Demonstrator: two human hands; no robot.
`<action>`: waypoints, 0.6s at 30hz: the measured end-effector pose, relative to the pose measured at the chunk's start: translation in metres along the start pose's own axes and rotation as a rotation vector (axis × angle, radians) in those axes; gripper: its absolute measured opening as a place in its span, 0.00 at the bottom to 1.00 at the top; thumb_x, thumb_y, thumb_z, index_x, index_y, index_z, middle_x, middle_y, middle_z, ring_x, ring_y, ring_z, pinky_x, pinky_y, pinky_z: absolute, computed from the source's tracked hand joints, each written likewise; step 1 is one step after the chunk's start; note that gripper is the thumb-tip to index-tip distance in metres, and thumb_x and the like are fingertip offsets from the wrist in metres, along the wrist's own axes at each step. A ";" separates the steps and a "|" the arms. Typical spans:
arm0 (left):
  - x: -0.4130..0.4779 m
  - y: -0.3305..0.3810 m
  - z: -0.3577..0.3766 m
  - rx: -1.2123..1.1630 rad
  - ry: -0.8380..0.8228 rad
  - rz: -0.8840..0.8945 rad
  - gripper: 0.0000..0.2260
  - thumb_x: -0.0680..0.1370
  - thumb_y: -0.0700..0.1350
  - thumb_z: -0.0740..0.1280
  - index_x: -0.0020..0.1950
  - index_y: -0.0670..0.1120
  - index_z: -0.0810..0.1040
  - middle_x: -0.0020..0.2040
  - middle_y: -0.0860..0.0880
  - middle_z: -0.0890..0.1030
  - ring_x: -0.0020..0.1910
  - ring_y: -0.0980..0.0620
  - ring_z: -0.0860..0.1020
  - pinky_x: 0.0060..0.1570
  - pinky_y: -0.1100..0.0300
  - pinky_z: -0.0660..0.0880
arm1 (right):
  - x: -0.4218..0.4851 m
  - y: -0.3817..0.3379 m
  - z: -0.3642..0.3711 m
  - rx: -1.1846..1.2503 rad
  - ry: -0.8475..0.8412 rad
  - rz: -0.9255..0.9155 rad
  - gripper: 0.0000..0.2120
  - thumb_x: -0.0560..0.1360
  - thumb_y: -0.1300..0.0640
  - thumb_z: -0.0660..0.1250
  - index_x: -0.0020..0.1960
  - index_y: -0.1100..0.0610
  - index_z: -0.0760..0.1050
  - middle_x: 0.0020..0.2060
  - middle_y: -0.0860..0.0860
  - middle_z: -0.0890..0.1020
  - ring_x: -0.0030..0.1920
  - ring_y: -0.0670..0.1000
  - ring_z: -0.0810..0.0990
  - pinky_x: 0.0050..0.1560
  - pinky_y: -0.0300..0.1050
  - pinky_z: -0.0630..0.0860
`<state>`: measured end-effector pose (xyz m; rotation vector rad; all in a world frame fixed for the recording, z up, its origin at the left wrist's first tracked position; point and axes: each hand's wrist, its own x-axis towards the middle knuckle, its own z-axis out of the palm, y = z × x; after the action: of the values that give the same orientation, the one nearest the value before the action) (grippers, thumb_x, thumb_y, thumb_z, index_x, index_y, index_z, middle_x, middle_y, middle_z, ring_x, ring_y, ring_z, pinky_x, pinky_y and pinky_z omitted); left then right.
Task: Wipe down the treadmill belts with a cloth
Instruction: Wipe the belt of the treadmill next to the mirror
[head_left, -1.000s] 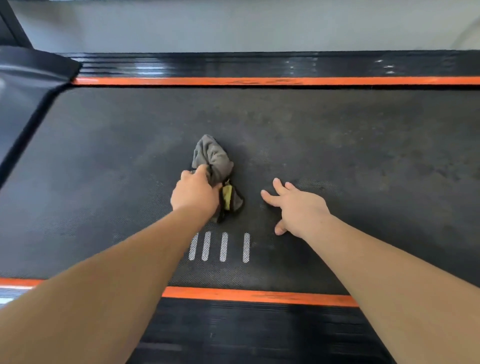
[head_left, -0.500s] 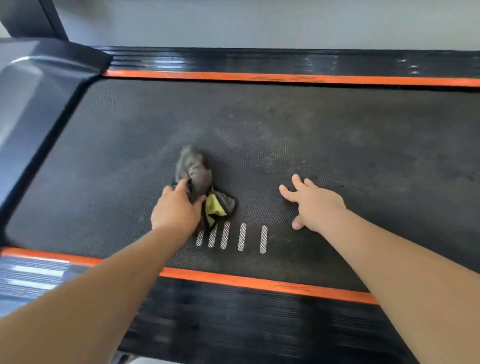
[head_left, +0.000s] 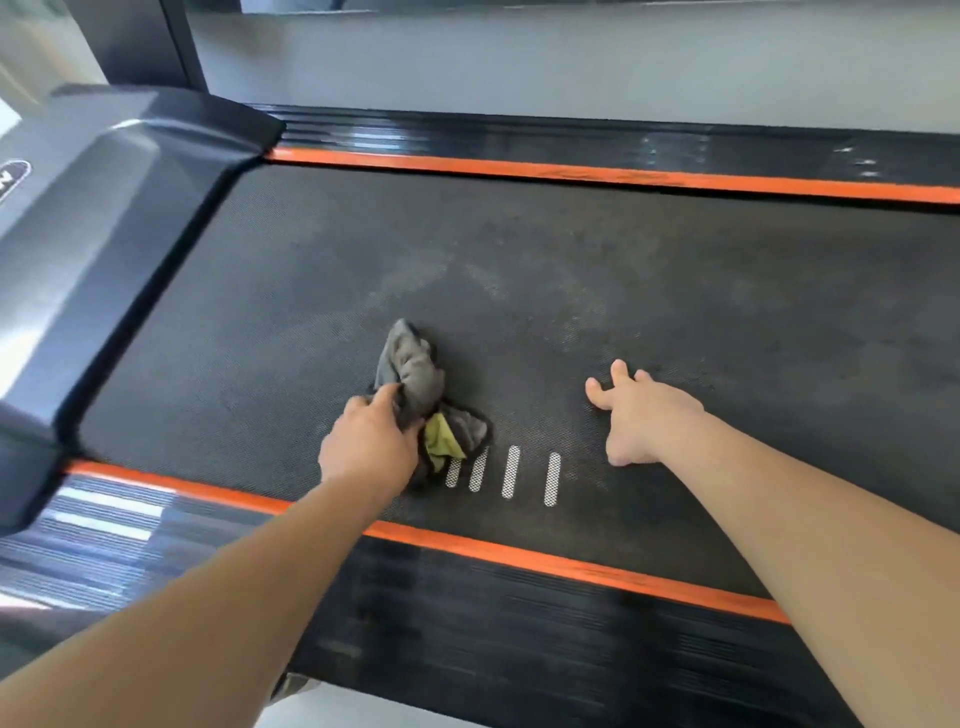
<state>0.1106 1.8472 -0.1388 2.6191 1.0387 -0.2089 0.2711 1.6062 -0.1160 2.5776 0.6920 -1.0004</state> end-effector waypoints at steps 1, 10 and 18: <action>-0.013 0.007 0.007 -0.035 -0.009 -0.026 0.24 0.81 0.57 0.66 0.76 0.54 0.68 0.64 0.43 0.74 0.63 0.36 0.76 0.60 0.46 0.74 | 0.000 0.002 -0.002 -0.004 -0.026 0.001 0.48 0.75 0.53 0.70 0.83 0.41 0.42 0.83 0.49 0.40 0.82 0.56 0.48 0.69 0.63 0.72; -0.024 0.023 0.012 0.115 -0.133 0.414 0.24 0.78 0.58 0.68 0.74 0.60 0.70 0.61 0.47 0.76 0.64 0.42 0.76 0.61 0.49 0.75 | 0.006 -0.001 0.004 0.070 -0.006 -0.011 0.61 0.63 0.27 0.74 0.83 0.42 0.41 0.82 0.48 0.40 0.82 0.57 0.44 0.72 0.65 0.68; -0.066 0.044 0.030 -0.113 -0.107 0.197 0.21 0.79 0.61 0.66 0.69 0.55 0.73 0.60 0.47 0.78 0.60 0.42 0.78 0.58 0.53 0.74 | -0.003 0.003 0.008 0.173 0.001 -0.021 0.57 0.67 0.26 0.71 0.83 0.38 0.40 0.82 0.44 0.34 0.82 0.51 0.37 0.71 0.63 0.68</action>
<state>0.0921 1.7644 -0.1400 2.5555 0.7307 -0.2337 0.2662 1.5993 -0.1199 2.7234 0.6612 -1.1105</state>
